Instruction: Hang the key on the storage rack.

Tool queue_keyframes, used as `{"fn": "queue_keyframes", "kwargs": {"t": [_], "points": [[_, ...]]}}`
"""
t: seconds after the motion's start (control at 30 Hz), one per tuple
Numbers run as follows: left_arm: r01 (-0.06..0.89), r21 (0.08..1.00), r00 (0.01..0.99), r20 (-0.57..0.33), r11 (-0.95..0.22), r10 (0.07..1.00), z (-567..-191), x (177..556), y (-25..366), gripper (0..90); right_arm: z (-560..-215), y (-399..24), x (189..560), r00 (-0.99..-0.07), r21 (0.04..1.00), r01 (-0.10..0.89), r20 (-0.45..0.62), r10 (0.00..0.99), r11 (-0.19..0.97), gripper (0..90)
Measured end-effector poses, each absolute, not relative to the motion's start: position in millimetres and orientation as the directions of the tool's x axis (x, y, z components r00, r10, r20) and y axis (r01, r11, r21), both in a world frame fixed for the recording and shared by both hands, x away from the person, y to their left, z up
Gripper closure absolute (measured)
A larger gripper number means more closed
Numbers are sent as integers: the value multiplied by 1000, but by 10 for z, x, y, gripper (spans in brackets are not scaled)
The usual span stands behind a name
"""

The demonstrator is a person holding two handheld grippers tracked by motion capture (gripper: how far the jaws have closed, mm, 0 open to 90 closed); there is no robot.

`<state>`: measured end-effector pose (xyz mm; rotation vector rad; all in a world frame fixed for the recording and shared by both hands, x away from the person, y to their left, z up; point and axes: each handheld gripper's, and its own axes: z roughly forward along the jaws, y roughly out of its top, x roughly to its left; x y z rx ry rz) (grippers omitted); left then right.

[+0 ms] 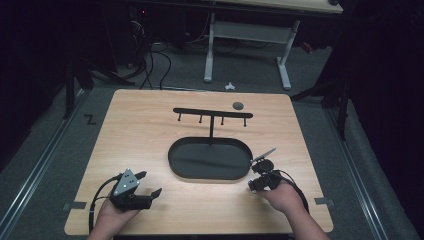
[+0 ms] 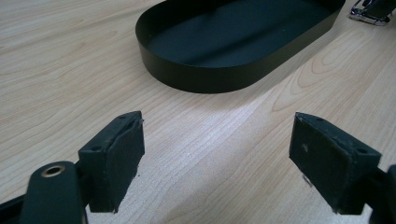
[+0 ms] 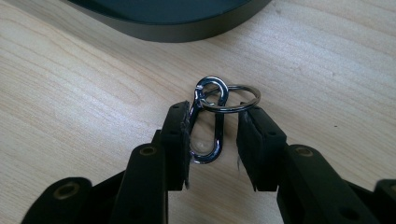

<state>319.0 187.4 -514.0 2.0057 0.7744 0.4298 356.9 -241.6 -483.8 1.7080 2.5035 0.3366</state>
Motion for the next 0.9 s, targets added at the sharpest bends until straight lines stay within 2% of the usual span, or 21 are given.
{"fn": "queue_keyframes", "kwargs": {"t": [0.47, 0.53, 0.63, 0.9], "points": [[349, 854, 745, -4, -385, 667, -5139, 3193, 1869, 187, -4863, -2408, 3552, -364, 212, 915, 68, 929, 343, 600], [349, 854, 745, -4, -386, 667, -5140, 3194, 1867, 187, -4878, -2407, 3550, -365, 215, 915, 73, 928, 343, 602], [349, 852, 748, -3, -390, 664, -5138, 3187, 1861, 187, -4892, -2401, 3548, -372, 216, 910, 53, 927, 353, 668], [348, 853, 749, -3, -390, 662, -5144, 3185, 1846, 187, -4892, -2322, 3521, -419, 210, 888, 1, 908, 409, 675]]}}
